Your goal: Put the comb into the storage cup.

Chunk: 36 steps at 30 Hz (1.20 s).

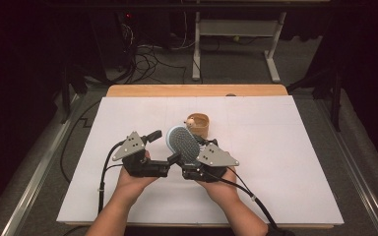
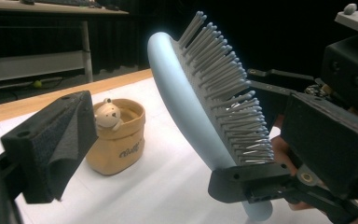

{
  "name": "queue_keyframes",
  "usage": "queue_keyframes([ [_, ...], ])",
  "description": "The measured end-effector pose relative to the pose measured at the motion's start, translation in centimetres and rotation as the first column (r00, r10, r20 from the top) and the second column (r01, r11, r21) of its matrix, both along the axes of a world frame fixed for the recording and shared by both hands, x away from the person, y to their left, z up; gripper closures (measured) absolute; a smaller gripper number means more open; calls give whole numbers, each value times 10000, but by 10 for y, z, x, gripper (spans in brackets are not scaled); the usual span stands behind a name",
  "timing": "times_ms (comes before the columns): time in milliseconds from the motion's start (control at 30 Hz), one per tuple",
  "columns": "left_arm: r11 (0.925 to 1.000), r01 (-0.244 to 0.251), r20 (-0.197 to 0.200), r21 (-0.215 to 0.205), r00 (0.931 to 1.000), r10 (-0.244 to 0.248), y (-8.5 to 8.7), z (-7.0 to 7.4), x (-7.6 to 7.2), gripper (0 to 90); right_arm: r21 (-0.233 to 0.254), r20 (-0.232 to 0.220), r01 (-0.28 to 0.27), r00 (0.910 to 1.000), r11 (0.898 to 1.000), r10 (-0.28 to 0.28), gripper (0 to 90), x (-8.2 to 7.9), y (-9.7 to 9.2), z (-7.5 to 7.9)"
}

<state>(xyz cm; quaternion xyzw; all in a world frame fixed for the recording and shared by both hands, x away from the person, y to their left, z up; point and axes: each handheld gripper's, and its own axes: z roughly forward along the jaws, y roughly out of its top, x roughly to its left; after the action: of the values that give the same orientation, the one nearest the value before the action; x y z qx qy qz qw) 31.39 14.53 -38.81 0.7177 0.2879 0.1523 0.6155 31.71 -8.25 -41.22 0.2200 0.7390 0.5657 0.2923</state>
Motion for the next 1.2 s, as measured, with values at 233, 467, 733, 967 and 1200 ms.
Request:
queue_keyframes([
  [233,9999,71,-73,-88,9999,-72,2,0,1,89,-23,-5,-191,9998,9998,191,206,-2,7,-1],
  [467,9998,132,-169,-175,9998,-135,4,-1,2,131,-45,3,-368,9993,9993,368,206,-5,14,0],
  [733,9984,394,-395,-414,9984,-410,6,-2,4,199,-69,-10,-413,9991,9991,413,206,-6,17,-1],
  [967,9958,778,-372,-482,9961,-796,6,-3,4,309,-104,-16,-388,9992,9992,387,206,-6,17,-1],
  [1200,9949,818,-433,-583,9955,-844,6,-4,4,356,-114,-26,-349,9994,9993,349,206,-5,18,-2],
])
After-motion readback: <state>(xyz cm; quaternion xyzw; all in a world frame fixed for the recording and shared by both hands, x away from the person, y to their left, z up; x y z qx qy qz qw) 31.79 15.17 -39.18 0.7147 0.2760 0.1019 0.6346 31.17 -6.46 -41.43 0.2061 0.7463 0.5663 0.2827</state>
